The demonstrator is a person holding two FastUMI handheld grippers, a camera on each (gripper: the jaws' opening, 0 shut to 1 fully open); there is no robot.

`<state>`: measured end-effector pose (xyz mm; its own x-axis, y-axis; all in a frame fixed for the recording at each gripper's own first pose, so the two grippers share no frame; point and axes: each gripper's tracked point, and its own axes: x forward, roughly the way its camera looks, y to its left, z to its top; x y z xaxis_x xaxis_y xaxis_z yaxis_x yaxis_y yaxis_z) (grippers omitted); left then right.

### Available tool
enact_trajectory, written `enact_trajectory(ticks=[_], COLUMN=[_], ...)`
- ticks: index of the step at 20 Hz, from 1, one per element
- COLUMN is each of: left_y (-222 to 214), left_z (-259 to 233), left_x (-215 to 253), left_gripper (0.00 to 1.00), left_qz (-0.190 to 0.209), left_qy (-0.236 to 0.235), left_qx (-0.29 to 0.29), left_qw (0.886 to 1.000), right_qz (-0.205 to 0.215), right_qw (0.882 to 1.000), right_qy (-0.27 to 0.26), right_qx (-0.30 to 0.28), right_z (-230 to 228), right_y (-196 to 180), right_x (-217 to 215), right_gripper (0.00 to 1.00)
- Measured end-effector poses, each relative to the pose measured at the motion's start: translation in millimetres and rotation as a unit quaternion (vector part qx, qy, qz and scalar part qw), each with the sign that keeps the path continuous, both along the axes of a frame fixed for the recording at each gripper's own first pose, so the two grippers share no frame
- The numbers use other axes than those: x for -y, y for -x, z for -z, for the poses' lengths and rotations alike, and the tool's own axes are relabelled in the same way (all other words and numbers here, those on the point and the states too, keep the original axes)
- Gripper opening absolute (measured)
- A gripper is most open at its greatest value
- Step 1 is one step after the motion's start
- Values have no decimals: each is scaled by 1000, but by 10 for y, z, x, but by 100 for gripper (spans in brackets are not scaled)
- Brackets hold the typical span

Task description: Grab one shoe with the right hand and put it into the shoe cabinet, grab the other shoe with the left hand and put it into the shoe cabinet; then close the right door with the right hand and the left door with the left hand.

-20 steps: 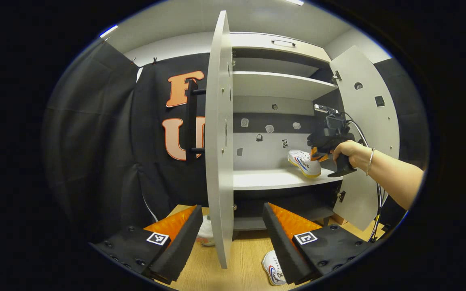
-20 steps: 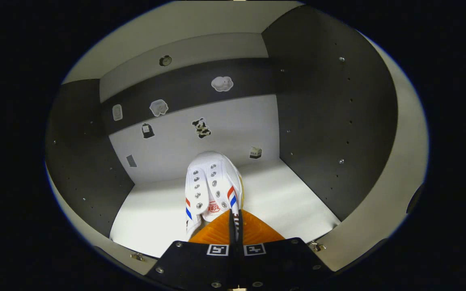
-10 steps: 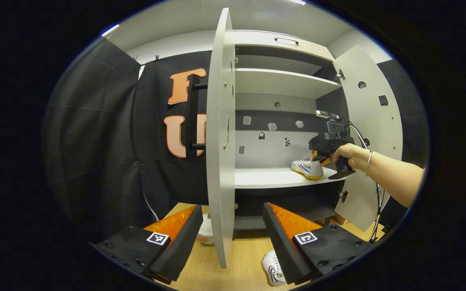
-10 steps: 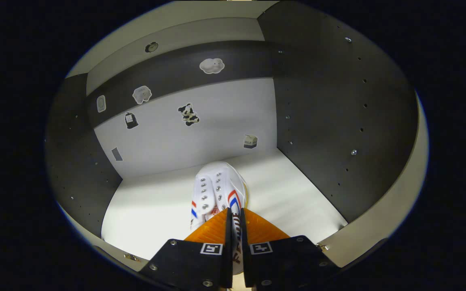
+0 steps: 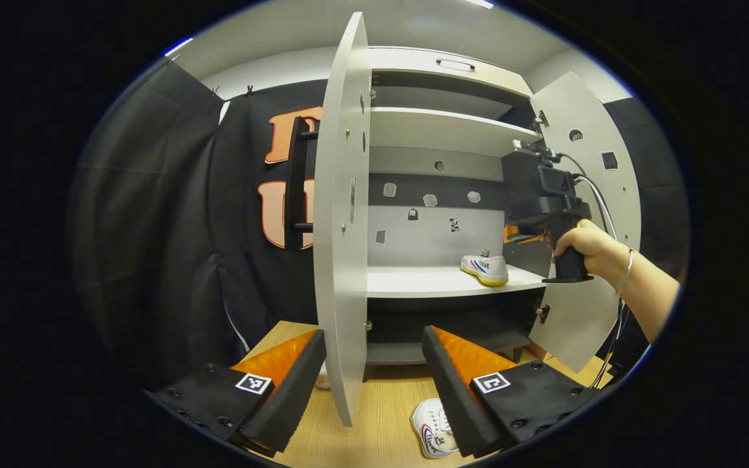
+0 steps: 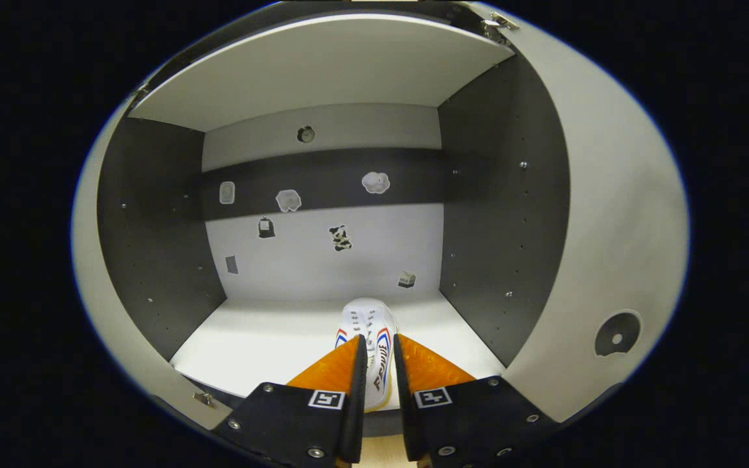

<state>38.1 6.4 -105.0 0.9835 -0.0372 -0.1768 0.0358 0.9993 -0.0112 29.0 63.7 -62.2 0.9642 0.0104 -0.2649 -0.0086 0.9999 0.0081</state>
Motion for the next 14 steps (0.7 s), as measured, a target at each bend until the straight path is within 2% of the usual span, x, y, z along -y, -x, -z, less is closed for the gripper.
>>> enact_trajectory(ticks=[4,5,6,9,11,14], left_y=[69,86,105,177,224,291], left_z=[164,247,345,722,1001,1409], left_x=[-2,11,26,113,201,389], left_gripper=[96,94,97,94,97,97], left_qz=[-2,-1,0,5,13,36], left_qy=[2,3,5,10,8,-1], left_qx=[-14,-20,-28,-63,-88,-123], left_qw=[1000,1000,1000,998,996,992], right_qz=[-19,-24,-26,-28,-31,-23], right_qw=[999,999,999,998,997,997], right_qy=[-3,-6,-9,-8,-10,6], right_qx=[26,31,41,56,63,67], right_z=[-107,-118,-151,-178,-190,-153], right_y=[382,477,561,767,898,1054], right_x=[-24,-29,-33,18,38,169], right_gripper=[39,46,49,55,68,76])
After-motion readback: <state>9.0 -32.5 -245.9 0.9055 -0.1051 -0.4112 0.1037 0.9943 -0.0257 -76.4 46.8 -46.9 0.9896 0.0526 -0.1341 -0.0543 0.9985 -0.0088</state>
